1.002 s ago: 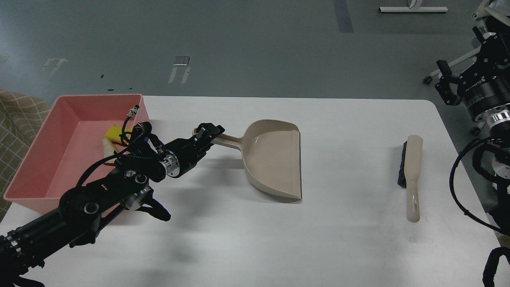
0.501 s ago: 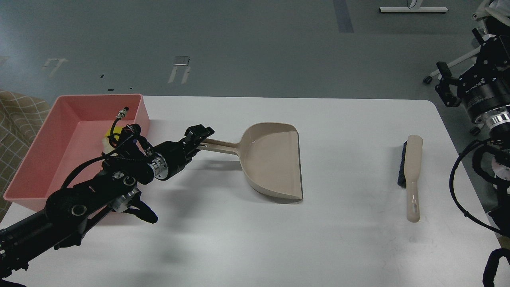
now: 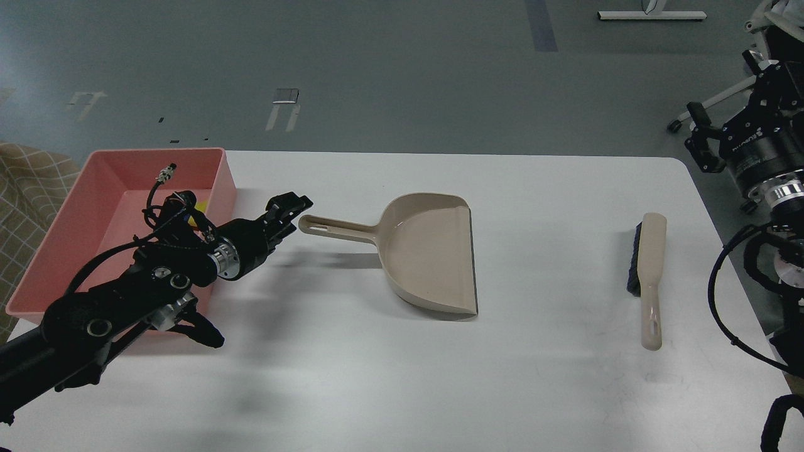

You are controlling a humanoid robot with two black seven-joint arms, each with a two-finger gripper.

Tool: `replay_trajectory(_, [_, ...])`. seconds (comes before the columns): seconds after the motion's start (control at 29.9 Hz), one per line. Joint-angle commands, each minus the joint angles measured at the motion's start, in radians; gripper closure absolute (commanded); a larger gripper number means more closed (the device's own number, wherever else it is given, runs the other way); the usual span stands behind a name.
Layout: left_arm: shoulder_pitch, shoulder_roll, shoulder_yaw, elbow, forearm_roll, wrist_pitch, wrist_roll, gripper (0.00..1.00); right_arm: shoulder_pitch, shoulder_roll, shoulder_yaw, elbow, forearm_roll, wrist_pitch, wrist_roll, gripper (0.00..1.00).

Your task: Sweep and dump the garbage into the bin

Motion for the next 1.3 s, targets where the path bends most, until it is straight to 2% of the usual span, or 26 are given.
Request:
replay_trajectory(0.0, [-0.014,0.013,-0.004,0.000,-0.003,0.002,0.000,0.35,0.000,-0.001,0.000,0.000,0.000,0.000,0.001,0.00])
replay_trajectory(0.13, [-0.054,0.037,-0.010,0.000,-0.015,0.000,0.000,0.34,-0.002,-0.001,0.000,0.000,0.000,0.000,0.000,0.00])
replay_trajectory(0.33, [-0.123,0.068,-0.017,-0.040,-0.064,0.000,-0.002,0.29,-0.008,-0.003,-0.003,0.005,0.002,0.000,0.000,0.00])
replay_trajectory(0.5, [-0.198,0.077,-0.044,-0.034,-0.172,0.005,-0.005,0.20,0.013,-0.010,-0.003,0.008,0.000,0.000,-0.002,0.00])
replay_trajectory(0.53, [-0.212,0.077,-0.059,-0.024,-0.188,0.008,-0.011,0.15,0.023,-0.017,-0.003,0.009,0.002,0.000,-0.002,0.00])
replay_trajectory(0.57, [-0.219,0.071,-0.083,-0.006,-0.202,0.009,-0.015,0.07,0.030,-0.018,-0.002,0.008,0.002,0.000,-0.002,0.00])
replay_trajectory(0.67, [-0.221,0.053,-0.166,0.045,-0.241,0.005,-0.021,0.04,0.035,-0.018,0.006,0.006,0.003,-0.008,0.000,0.00])
replay_trajectory(0.9, [-0.235,-0.038,-0.315,0.120,-0.284,0.005,-0.022,0.04,0.122,-0.018,0.006,0.005,0.031,-0.051,0.000,0.00])
replay_trajectory(1.0, [-0.288,-0.103,-0.353,0.224,-0.300,-0.014,-0.015,0.04,0.168,-0.018,0.006,0.001,0.038,-0.055,0.000,0.00])
replay_trajectory(1.1, [-0.298,-0.133,-0.363,0.319,-0.398,-0.078,-0.025,0.04,0.200,0.005,-0.003,0.000,0.055,-0.090,-0.009,0.00])
replay_trajectory(1.27, [-0.307,-0.173,-0.390,0.402,-0.621,-0.103,-0.037,0.04,0.257,0.092,-0.008,-0.041,0.084,-0.153,-0.017,0.00])
